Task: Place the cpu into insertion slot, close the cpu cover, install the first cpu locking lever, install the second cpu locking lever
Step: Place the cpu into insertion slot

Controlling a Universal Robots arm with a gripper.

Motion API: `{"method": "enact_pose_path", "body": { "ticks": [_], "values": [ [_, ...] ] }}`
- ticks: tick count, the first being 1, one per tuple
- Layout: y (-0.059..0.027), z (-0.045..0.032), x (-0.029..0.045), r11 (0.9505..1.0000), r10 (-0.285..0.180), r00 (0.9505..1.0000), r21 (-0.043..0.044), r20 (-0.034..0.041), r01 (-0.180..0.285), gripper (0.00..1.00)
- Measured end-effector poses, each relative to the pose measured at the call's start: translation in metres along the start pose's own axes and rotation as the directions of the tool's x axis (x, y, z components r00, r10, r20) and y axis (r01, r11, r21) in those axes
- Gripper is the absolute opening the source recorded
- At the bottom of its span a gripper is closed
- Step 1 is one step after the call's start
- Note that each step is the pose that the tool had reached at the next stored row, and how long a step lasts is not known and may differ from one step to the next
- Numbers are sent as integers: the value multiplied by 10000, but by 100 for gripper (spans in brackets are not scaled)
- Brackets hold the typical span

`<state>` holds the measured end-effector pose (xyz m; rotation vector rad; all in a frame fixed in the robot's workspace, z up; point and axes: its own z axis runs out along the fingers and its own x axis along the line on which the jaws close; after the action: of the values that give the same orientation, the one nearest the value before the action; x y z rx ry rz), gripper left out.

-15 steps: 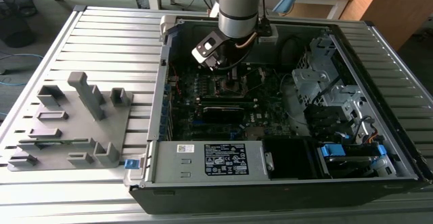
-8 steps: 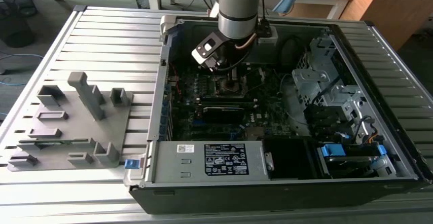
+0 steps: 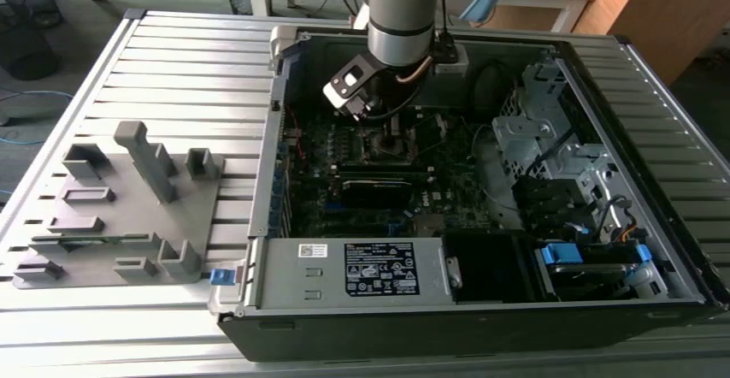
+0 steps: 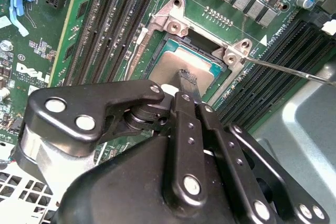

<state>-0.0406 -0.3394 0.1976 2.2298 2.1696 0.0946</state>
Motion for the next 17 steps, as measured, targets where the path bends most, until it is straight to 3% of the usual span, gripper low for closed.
{"method": "enact_pose_path", "body": {
  "ticks": [5, 13, 17],
  "values": [
    [5, -37, 6, 10000, 1, 10000, -12, -23, -1, 11],
    [13, -190, 7, 10000, 0, 10000, -3, -6, 0, 11],
    [14, -201, 7, 10000, 1, 10000, -5, -9, -1, 11]
  ]
}}
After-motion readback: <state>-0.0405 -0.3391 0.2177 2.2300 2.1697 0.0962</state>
